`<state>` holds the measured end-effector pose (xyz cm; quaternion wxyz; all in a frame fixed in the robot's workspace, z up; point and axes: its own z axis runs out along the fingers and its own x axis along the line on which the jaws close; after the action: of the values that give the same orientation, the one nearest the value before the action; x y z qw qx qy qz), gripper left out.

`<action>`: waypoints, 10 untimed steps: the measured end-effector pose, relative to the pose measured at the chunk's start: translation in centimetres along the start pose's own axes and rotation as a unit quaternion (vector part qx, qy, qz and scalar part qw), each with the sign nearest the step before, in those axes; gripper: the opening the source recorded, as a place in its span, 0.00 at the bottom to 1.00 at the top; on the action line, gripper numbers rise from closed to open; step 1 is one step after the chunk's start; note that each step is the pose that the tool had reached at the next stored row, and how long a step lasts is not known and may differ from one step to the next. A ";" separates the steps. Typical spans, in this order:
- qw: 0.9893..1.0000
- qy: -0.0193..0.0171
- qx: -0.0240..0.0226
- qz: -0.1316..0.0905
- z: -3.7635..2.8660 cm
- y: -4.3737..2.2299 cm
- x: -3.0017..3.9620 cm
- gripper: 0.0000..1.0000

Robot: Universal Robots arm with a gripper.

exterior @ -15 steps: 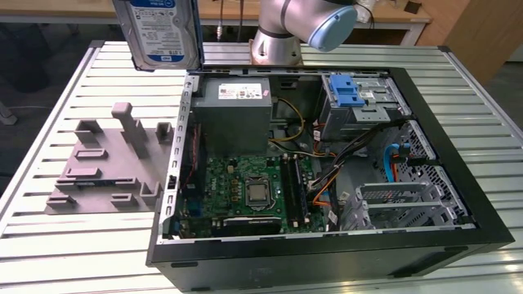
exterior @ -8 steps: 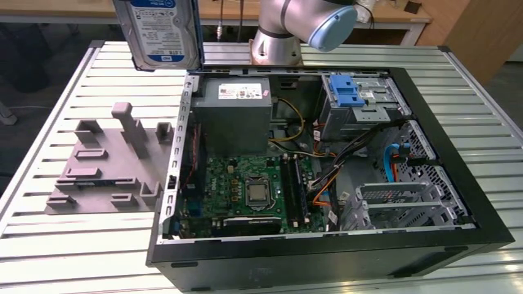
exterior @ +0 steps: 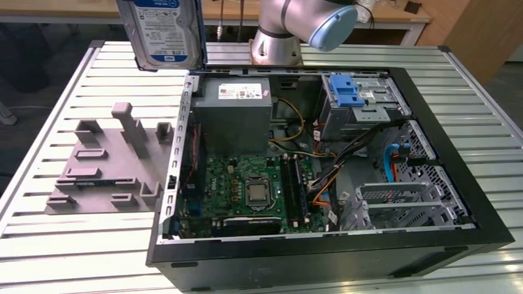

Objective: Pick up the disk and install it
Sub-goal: 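Pick up the disk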

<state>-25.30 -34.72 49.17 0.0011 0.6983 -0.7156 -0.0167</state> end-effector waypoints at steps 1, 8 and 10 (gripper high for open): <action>1.000 0.000 0.000 0.000 0.00 -0.03 0.02 0.36; 1.000 0.000 0.000 0.000 -0.01 -0.10 0.50 0.36; 1.000 0.000 0.000 0.000 -0.01 -0.14 0.62 0.36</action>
<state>-25.17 -35.35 49.16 0.0010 0.6983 -0.7156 -0.0167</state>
